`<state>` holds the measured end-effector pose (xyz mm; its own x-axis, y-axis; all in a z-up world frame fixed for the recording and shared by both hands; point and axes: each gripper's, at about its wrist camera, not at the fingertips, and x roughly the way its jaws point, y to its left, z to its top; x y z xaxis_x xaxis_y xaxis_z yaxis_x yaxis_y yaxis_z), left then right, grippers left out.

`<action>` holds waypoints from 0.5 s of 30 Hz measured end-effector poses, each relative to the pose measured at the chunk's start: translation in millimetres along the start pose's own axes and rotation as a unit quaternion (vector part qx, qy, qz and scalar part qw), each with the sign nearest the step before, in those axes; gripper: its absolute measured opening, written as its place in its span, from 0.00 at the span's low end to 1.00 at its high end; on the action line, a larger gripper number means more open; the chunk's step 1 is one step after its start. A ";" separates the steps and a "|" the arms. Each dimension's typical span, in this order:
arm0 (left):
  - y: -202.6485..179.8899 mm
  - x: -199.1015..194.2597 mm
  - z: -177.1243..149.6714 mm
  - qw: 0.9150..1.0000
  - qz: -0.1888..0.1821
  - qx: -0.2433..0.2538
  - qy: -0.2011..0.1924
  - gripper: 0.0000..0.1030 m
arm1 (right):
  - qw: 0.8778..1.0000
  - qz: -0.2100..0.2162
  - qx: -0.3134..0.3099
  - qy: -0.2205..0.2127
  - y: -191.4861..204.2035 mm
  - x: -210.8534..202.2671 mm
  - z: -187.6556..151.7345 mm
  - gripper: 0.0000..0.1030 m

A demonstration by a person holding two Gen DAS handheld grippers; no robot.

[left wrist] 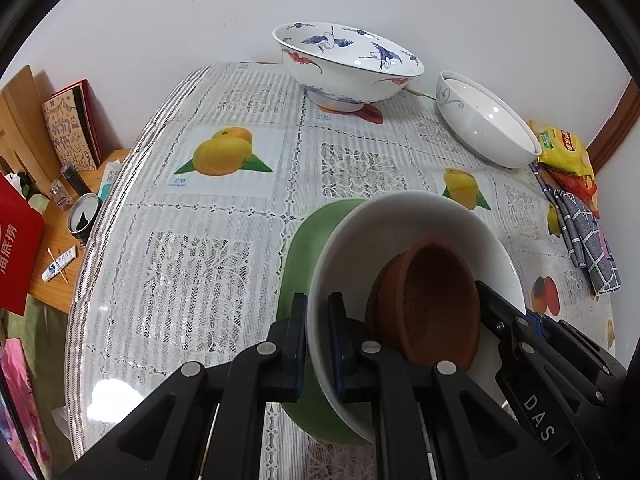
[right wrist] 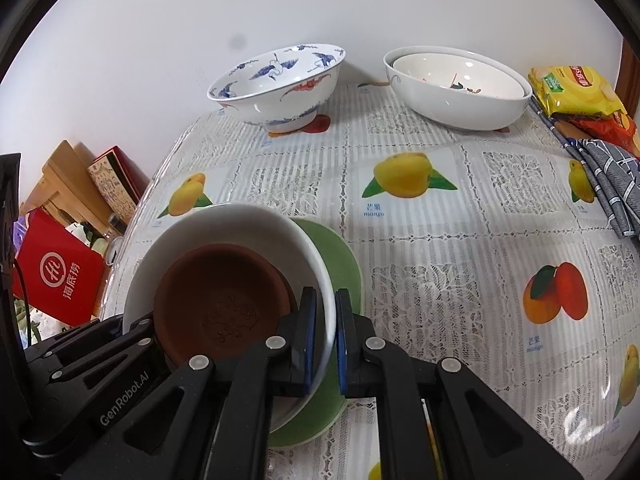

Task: Organize plates and bowls
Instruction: 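Lower the white bowl onto the green plate and open both grippers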

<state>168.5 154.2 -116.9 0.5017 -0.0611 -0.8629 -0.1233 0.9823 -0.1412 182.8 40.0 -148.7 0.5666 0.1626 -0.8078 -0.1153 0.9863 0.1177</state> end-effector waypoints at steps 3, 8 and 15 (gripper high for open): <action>-0.1 0.8 0.8 1.000 0.000 0.000 0.000 0.10 | 1.000 -0.003 -0.004 -0.002 0.3 0.8 0.8 0.09; 1.3 1.3 -0.2 1.000 -0.005 -0.006 -0.005 0.11 | 1.000 -0.002 -0.011 -0.004 0.8 1.1 0.8 0.09; 2.8 0.4 -0.3 1.000 -0.010 -0.007 -0.006 0.11 | 1.000 -0.008 -0.025 -0.008 3.5 0.9 -0.1 0.10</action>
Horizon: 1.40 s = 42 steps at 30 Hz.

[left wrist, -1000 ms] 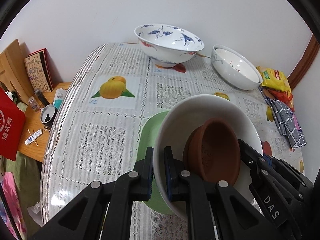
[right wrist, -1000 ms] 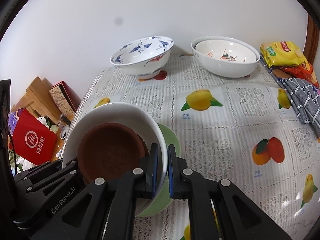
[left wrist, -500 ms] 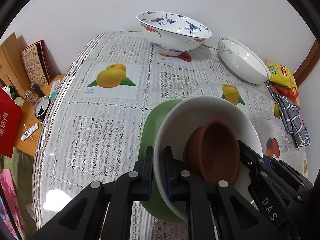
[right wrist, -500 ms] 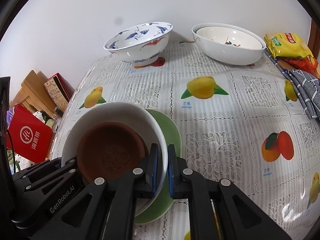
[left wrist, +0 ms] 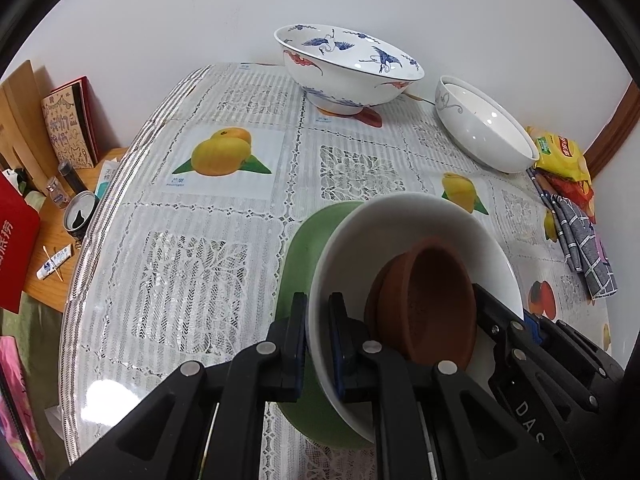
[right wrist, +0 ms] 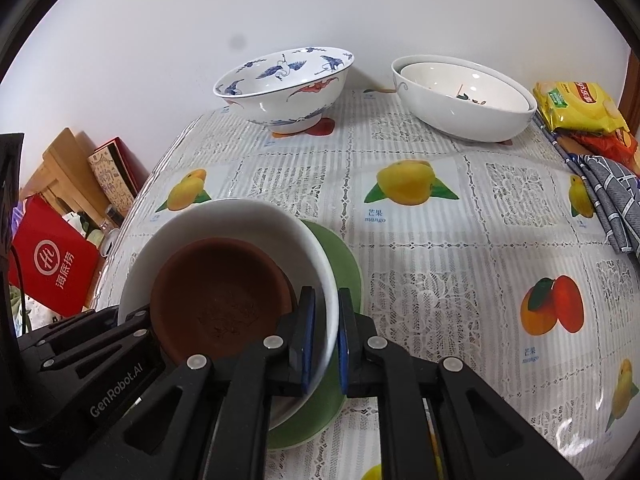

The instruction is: Organize plates and bowls

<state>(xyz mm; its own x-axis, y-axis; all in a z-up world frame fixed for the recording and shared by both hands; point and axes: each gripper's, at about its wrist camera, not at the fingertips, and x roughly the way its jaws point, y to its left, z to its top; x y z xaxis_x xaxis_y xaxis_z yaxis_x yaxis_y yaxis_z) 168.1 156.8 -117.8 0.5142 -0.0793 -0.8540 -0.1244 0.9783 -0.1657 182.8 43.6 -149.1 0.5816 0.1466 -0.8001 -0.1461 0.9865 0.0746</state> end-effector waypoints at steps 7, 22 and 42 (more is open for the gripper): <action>0.6 -0.5 -0.8 1.000 -0.005 0.001 -0.001 0.12 | 1.000 0.005 0.003 0.003 -2.1 1.0 0.2 0.10; -0.1 -5.0 -7.2 1.000 -0.008 0.005 0.004 0.13 | 1.000 0.015 0.010 -0.001 -5.5 -5.9 -7.2 0.14; -4.5 -62.1 -34.6 0.999 0.027 0.018 -0.030 0.30 | 1.000 0.009 0.003 -0.024 -9.4 -56.2 -32.5 0.36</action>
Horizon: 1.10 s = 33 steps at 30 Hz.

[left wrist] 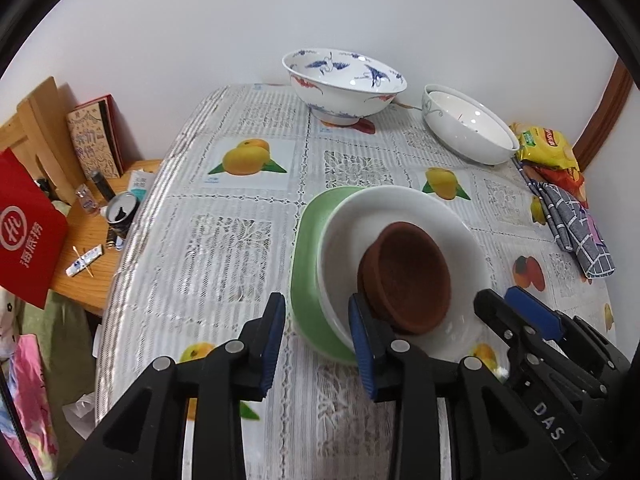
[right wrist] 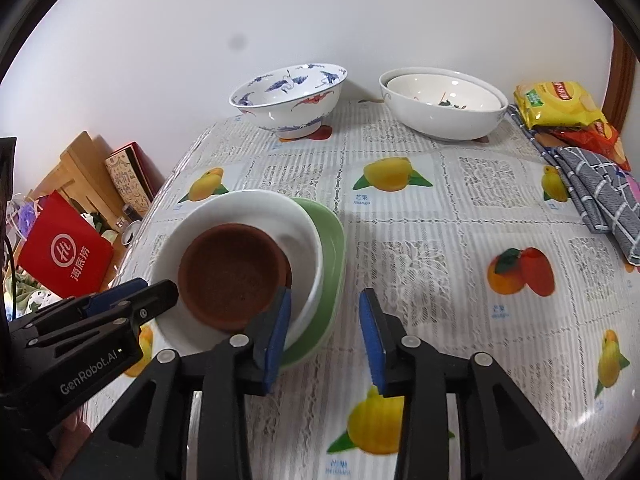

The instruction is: Organize plates and bowls

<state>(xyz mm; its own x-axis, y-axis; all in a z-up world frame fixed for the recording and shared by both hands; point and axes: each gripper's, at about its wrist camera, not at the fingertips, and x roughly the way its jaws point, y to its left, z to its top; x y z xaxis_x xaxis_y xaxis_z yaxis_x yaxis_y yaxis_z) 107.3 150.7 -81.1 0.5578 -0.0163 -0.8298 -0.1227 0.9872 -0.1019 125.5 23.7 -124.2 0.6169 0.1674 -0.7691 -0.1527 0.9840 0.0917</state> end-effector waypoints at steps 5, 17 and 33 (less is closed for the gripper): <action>-10.8 -25.2 -14.9 1.000 -0.009 0.000 -0.014 0.30 | 1.000 -0.013 -0.003 -0.014 -10.7 -33.9 -13.3 0.38; -76.0 -107.7 -66.8 0.996 -0.036 0.038 -0.068 0.56 | 0.995 -0.084 0.019 -0.046 -64.9 -146.2 -58.3 0.55; -148.8 -199.3 -135.1 0.985 -0.018 0.087 -0.147 0.93 | 0.983 -0.128 0.074 -0.111 -124.3 -266.6 -124.6 0.91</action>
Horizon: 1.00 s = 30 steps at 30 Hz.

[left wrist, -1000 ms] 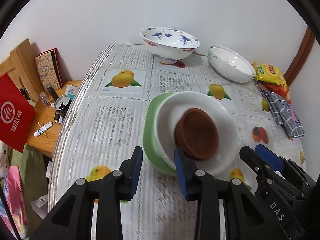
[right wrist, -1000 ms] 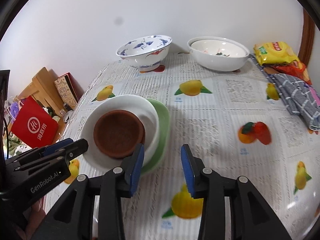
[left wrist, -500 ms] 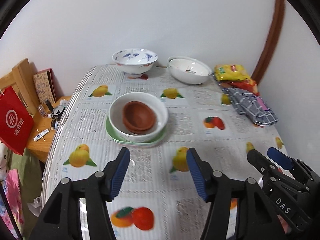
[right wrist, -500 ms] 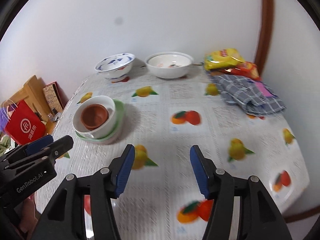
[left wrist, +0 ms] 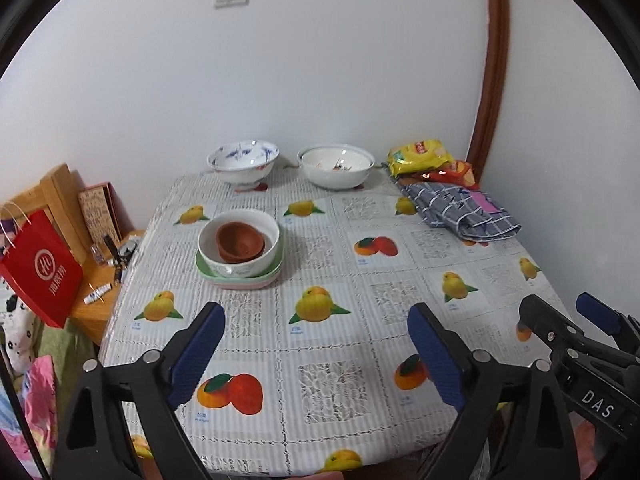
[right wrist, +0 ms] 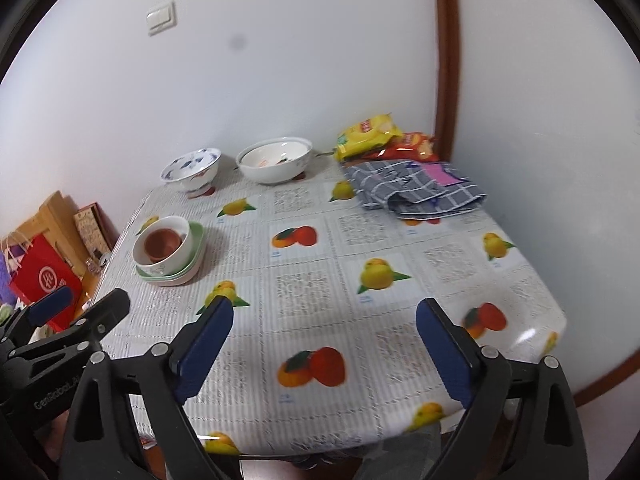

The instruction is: Organize plates and bowls

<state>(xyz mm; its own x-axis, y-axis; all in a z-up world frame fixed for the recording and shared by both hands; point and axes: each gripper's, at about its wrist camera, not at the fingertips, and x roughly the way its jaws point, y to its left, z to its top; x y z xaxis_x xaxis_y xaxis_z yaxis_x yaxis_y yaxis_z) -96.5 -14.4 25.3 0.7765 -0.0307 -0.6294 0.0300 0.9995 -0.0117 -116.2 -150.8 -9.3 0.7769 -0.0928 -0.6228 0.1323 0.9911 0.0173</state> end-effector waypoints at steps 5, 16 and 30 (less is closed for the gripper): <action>-13.0 -14.6 -0.7 1.000 0.004 0.016 -0.017 0.93 | 1.000 -0.009 0.012 -0.015 -18.4 -14.7 -7.5 0.91; -18.5 -22.7 -4.1 1.000 -0.003 0.014 -0.019 0.93 | 0.999 -0.032 0.020 -0.022 -35.3 -28.5 -13.4 0.91; -19.5 -20.5 -7.8 1.000 -0.002 0.014 -0.012 0.93 | 0.999 -0.034 0.015 -0.018 -29.5 -29.6 -17.9 0.91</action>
<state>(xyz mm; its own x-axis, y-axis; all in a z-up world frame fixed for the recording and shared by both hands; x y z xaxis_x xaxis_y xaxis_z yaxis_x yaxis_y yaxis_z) -117.9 -33.1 32.4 0.7910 -0.0354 -0.6107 0.0501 0.9987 0.0070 -154.1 -175.5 -5.4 0.7874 -0.1635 -0.5944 0.2034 0.9791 0.0001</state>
